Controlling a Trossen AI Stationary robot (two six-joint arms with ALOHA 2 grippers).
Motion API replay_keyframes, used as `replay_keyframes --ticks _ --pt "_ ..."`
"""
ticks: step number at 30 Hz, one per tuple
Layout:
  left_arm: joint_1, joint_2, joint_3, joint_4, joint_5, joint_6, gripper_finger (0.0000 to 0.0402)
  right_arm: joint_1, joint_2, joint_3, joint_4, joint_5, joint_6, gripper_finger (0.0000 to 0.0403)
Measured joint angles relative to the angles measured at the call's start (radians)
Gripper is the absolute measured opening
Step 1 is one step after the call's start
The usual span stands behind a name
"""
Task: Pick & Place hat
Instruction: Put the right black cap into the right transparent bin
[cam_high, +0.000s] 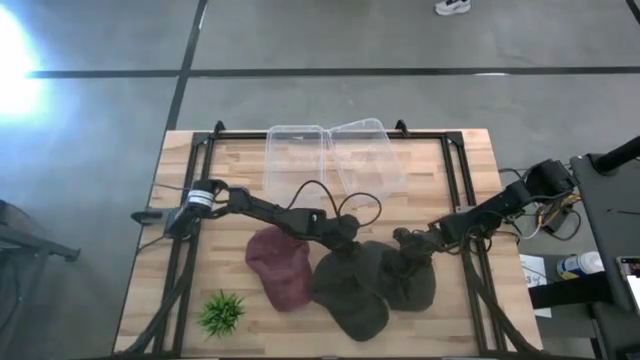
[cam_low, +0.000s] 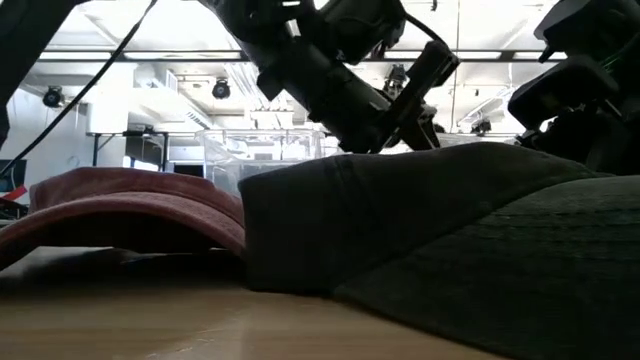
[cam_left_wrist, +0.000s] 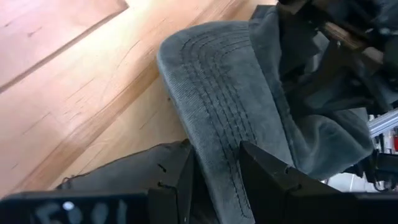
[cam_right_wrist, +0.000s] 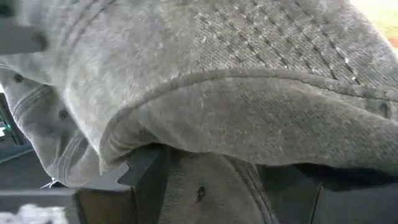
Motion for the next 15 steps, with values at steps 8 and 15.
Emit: replay_keyframes --ticks 8,15 --pt "-0.001 0.001 -0.002 0.097 0.017 0.026 0.0121 0.0 0.0 -0.001 0.0 0.009 0.007 0.0228" --pt "-0.002 0.001 0.017 0.188 0.068 0.082 0.0079 -0.002 -0.001 -0.002 0.01 0.021 0.014 0.0228"
